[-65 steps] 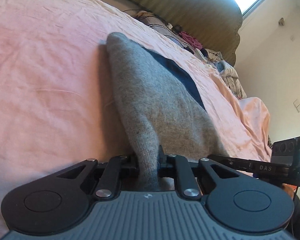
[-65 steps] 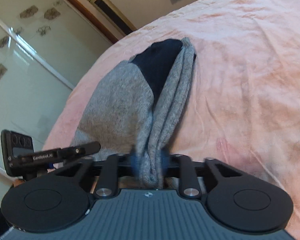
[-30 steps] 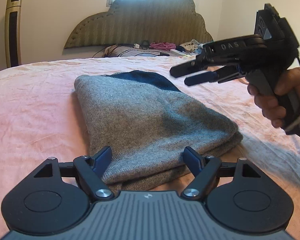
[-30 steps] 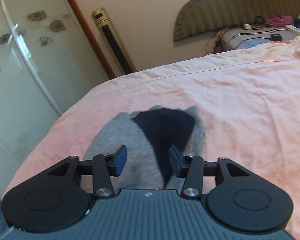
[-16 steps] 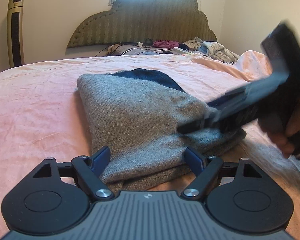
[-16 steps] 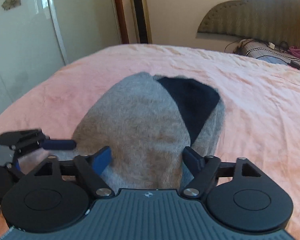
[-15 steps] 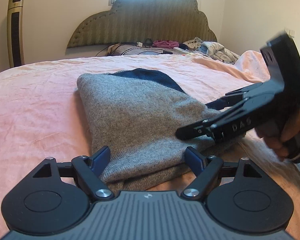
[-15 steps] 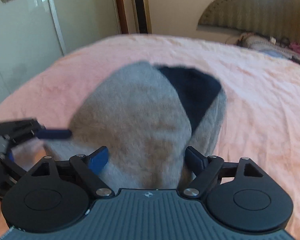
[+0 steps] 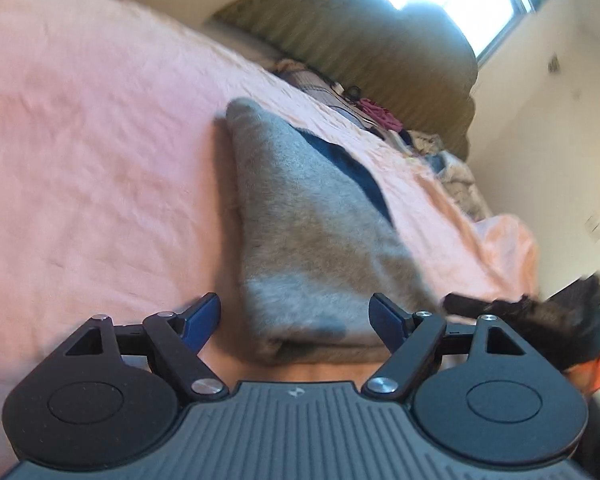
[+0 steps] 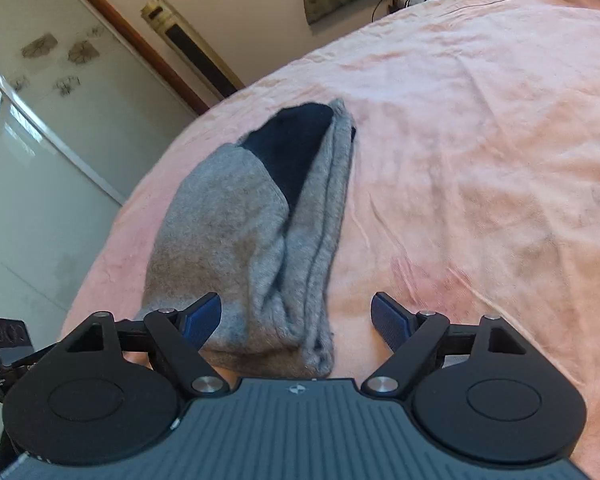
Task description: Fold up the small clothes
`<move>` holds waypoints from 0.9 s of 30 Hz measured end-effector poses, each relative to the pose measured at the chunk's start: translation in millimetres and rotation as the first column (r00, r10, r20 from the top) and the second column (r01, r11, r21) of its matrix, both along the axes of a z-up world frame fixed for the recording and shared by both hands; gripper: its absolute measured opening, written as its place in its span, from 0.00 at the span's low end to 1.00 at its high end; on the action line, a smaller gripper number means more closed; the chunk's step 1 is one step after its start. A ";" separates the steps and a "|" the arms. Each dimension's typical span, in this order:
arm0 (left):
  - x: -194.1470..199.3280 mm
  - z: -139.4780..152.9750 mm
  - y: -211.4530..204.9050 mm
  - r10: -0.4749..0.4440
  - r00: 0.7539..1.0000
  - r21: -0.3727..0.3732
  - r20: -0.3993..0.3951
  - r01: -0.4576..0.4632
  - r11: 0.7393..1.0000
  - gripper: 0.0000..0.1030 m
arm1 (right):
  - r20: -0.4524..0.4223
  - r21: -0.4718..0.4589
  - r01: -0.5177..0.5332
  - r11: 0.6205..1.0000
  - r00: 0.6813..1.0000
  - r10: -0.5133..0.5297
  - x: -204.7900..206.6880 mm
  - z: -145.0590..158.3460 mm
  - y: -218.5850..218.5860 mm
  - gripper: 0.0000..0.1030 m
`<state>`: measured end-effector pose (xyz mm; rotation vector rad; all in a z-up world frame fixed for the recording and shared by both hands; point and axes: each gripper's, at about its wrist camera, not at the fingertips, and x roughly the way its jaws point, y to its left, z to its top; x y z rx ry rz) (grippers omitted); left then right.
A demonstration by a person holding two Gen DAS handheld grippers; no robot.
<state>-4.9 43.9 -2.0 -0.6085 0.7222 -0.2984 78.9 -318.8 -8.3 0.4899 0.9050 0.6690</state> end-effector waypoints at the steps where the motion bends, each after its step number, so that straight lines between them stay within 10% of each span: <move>1: 9.8 -3.4 0.5 -0.034 0.999 -0.063 -0.029 0.032 0.997 0.76 | -0.028 0.038 -0.022 0.999 0.999 0.023 4.3 -1.4 5.2 0.77; 2: 17.4 -6.2 -0.9 -0.053 0.997 -0.086 -0.046 0.049 0.995 0.69 | -0.053 0.050 -0.059 0.997 0.997 0.062 9.4 -4.6 13.2 0.65; 4: 28.0 -10.5 -5.7 -0.057 0.995 -0.047 -0.087 0.053 0.997 0.19 | -0.041 -0.024 -0.112 0.993 0.993 0.111 13.2 -5.8 30.0 0.31; 12: -11.5 8.0 -3.8 -0.144 0.989 -0.014 -0.046 0.143 0.990 0.11 | -0.006 0.007 -0.233 0.972 0.972 0.233 -21.9 6.4 9.5 0.22; 16: -37.5 3.5 -6.9 -0.156 0.987 0.185 -0.028 0.158 0.970 0.21 | -0.023 -0.027 -0.237 0.971 0.971 0.237 -50.6 -5.1 1.1 0.32; 20: -48.8 41.4 -10.0 -0.098 0.990 0.335 0.104 0.058 0.940 0.54 | 0.072 0.044 -0.101 0.994 0.993 0.098 -40.3 24.7 -17.5 0.80; 22: -49.4 63.6 -24.9 -0.117 0.960 0.408 0.254 0.003 0.913 0.82 | 0.145 0.072 -0.059 0.996 0.988 0.048 -19.3 46.6 -14.4 0.80; 27: -6.8 57.3 -88.9 -0.302 0.918 0.558 0.256 0.115 0.822 0.83 | 0.164 0.082 -0.103 0.991 0.982 0.089 54.0 64.8 51.5 0.82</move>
